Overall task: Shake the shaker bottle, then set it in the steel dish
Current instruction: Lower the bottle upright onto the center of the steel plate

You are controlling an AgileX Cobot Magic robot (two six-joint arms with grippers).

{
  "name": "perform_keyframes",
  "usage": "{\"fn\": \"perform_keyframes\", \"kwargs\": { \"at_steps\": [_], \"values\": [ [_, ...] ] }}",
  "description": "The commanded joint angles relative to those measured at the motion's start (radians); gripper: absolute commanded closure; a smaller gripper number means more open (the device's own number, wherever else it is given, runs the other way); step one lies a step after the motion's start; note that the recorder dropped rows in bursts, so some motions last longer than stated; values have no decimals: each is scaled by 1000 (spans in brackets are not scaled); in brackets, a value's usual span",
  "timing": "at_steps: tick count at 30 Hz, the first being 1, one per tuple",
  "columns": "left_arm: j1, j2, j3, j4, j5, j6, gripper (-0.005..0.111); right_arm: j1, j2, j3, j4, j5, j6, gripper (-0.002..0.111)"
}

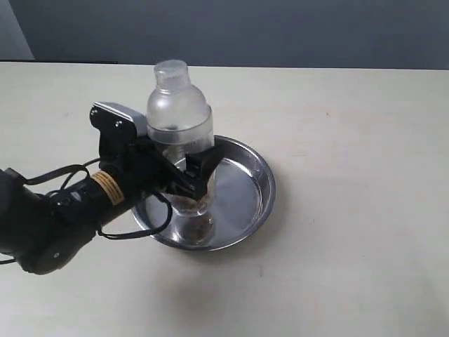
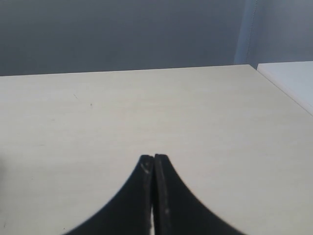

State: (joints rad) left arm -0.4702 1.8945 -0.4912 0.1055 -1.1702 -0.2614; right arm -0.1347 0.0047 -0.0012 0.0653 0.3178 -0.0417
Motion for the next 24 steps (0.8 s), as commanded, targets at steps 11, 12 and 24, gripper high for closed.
{"fn": "perform_keyframes", "kwargs": {
  "at_steps": [11, 12, 24],
  "values": [
    [1, 94, -28, 91, -51, 13, 104, -3, -5, 1, 0, -12, -2, 109],
    [1, 94, -28, 117, -51, 28, 100, -3, -5, 1, 0, -12, -2, 109],
    [1, 94, -28, 174, -51, 64, 1, -3, -5, 1, 0, -12, -2, 109]
  ]
}}
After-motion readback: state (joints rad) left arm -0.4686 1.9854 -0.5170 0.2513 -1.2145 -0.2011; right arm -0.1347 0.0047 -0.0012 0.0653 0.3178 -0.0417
